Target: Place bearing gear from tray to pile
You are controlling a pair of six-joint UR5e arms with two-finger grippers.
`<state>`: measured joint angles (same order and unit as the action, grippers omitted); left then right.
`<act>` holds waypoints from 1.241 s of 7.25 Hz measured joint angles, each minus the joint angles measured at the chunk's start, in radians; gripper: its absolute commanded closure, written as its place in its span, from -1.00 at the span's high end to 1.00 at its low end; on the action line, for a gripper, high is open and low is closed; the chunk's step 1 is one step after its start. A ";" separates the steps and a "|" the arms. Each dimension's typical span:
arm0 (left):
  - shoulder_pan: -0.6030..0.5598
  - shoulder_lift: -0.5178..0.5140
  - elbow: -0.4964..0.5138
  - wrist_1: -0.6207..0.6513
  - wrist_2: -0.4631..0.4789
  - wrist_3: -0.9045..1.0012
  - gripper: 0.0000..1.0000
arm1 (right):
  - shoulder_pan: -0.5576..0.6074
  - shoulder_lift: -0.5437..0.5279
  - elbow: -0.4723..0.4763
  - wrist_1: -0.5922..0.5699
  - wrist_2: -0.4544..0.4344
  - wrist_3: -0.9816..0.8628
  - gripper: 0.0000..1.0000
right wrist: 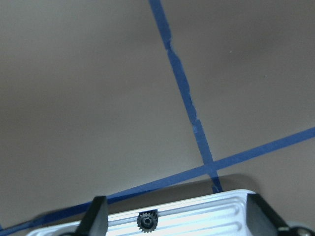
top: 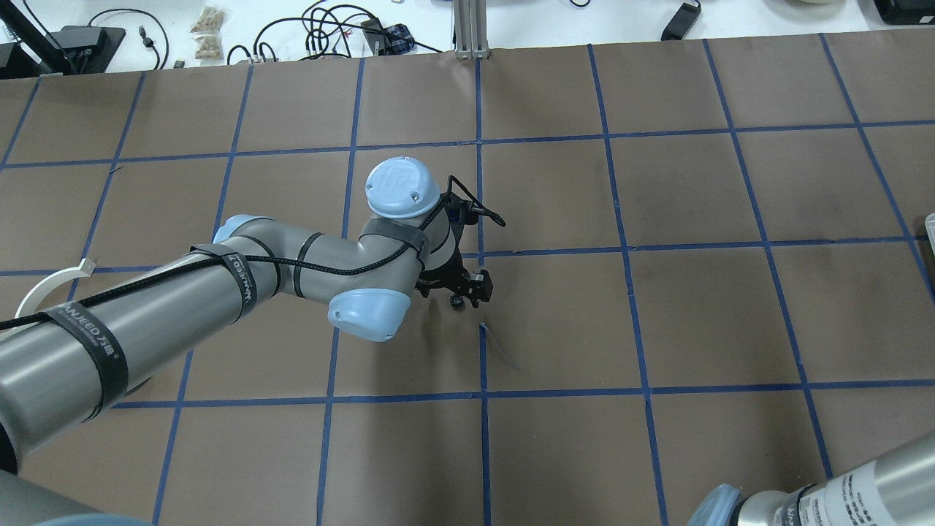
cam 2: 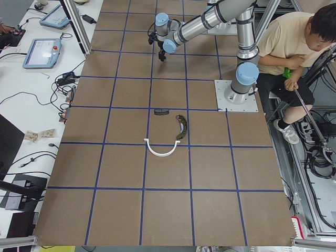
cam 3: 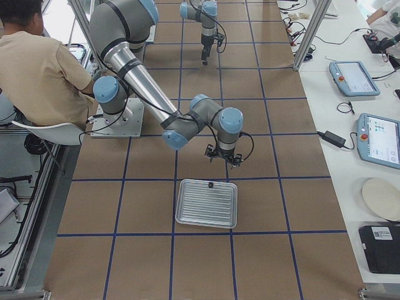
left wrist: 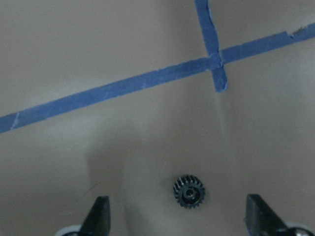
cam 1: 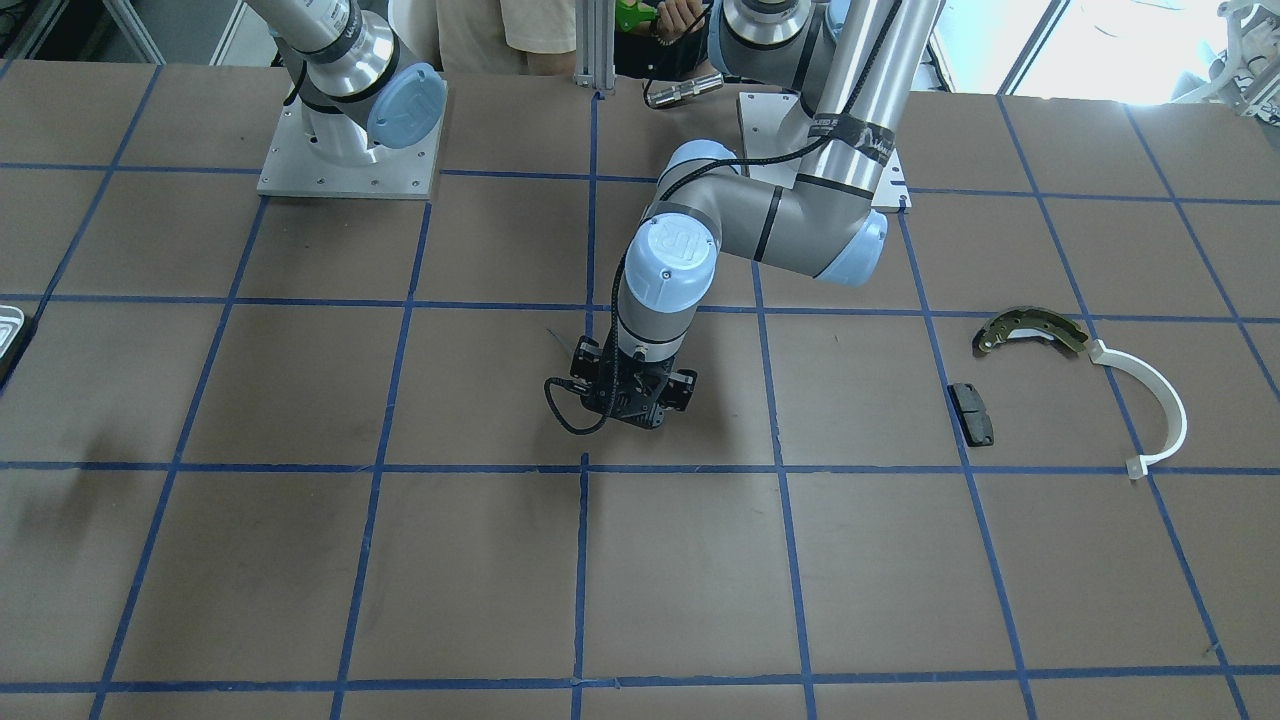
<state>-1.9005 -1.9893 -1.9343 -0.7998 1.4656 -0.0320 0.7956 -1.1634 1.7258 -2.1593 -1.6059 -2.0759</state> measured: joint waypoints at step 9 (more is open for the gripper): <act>0.079 0.072 0.098 -0.168 0.090 0.092 -1.00 | -0.110 0.104 0.048 -0.125 0.000 -0.294 0.55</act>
<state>-1.8214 -1.9169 -1.8364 -0.9674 1.5556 0.0598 0.6852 -1.0599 1.7733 -2.2839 -1.6060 -2.3699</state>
